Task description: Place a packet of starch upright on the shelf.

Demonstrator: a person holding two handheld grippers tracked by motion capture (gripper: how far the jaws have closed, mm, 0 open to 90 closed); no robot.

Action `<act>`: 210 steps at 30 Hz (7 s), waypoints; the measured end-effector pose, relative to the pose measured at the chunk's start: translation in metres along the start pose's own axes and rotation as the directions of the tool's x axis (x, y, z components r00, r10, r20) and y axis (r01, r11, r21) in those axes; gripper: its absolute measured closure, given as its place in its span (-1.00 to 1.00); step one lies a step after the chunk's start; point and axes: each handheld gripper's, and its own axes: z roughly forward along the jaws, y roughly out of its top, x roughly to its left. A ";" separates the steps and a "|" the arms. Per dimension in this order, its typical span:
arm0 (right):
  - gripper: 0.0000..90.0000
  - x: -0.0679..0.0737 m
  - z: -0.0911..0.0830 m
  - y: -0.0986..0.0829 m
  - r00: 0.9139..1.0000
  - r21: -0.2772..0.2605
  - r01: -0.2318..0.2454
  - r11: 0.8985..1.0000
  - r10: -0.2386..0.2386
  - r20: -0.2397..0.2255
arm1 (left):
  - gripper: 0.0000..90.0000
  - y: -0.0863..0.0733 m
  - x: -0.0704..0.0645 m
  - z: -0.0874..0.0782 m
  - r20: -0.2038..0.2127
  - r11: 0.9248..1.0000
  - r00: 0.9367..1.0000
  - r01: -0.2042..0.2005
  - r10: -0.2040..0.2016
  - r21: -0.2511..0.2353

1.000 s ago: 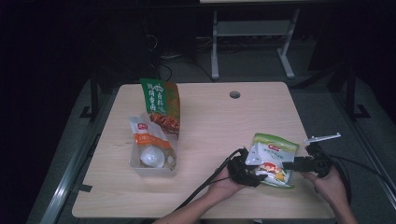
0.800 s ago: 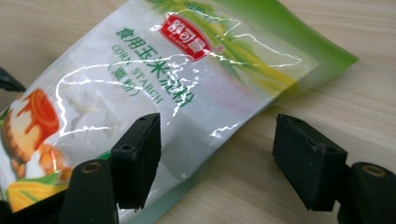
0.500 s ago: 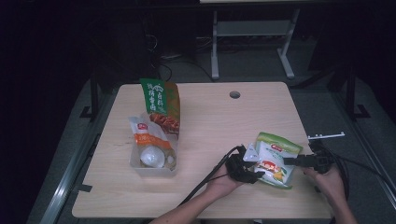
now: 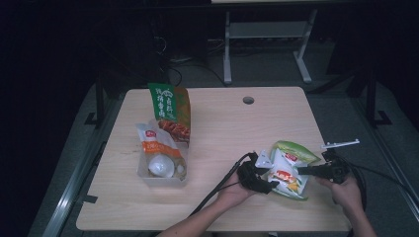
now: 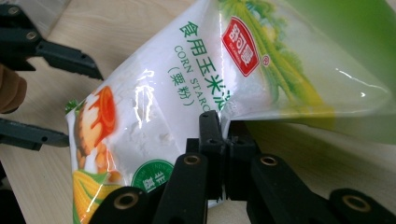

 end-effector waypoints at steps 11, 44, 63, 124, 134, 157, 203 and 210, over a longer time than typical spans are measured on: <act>0.98 0.036 -0.018 0.008 0.977 -0.101 0.210 0.972 -0.206 0.047 | -0.50 -0.004 0.020 -0.002 0.087 0.981 0.979 0.190 -0.187 -0.035; 0.96 0.100 -0.013 0.018 0.910 -0.232 0.414 0.880 -0.395 0.125 | 0.66 -0.015 0.041 -0.036 0.132 0.955 0.962 0.256 -0.237 -0.151; 0.58 0.105 0.021 0.033 0.919 -0.084 0.391 0.916 -0.394 -0.014 | 0.70 -0.023 0.028 -0.057 -0.045 0.994 0.997 0.051 -0.056 -0.099; 0.97 0.150 0.002 0.091 0.885 -0.146 0.465 0.873 -0.458 0.077 | -0.35 -0.071 0.004 -0.128 -0.046 0.985 0.998 0.025 -0.033 -0.169; 0.97 0.170 0.015 0.113 0.873 -0.159 0.485 0.860 -0.487 0.026 | -0.39 -0.080 0.002 -0.129 -0.041 0.986 0.999 0.026 -0.033 -0.167; 0.97 0.206 0.025 0.147 0.859 -0.179 0.505 0.845 -0.512 0.007 | -0.41 -0.090 -0.002 -0.142 -0.066 0.987 0.997 0.016 -0.027 -0.162; 0.97 0.303 0.166 0.198 0.817 -0.193 0.553 0.810 -0.573 -0.065 | -0.44 -0.113 -0.021 -0.153 0.008 0.994 0.999 -0.033 0.034 -0.102; 0.97 0.305 0.184 0.193 0.825 -0.200 0.537 0.819 -0.560 -0.078 | -0.45 -0.116 -0.022 -0.149 0.012 0.994 0.999 -0.036 0.037 -0.104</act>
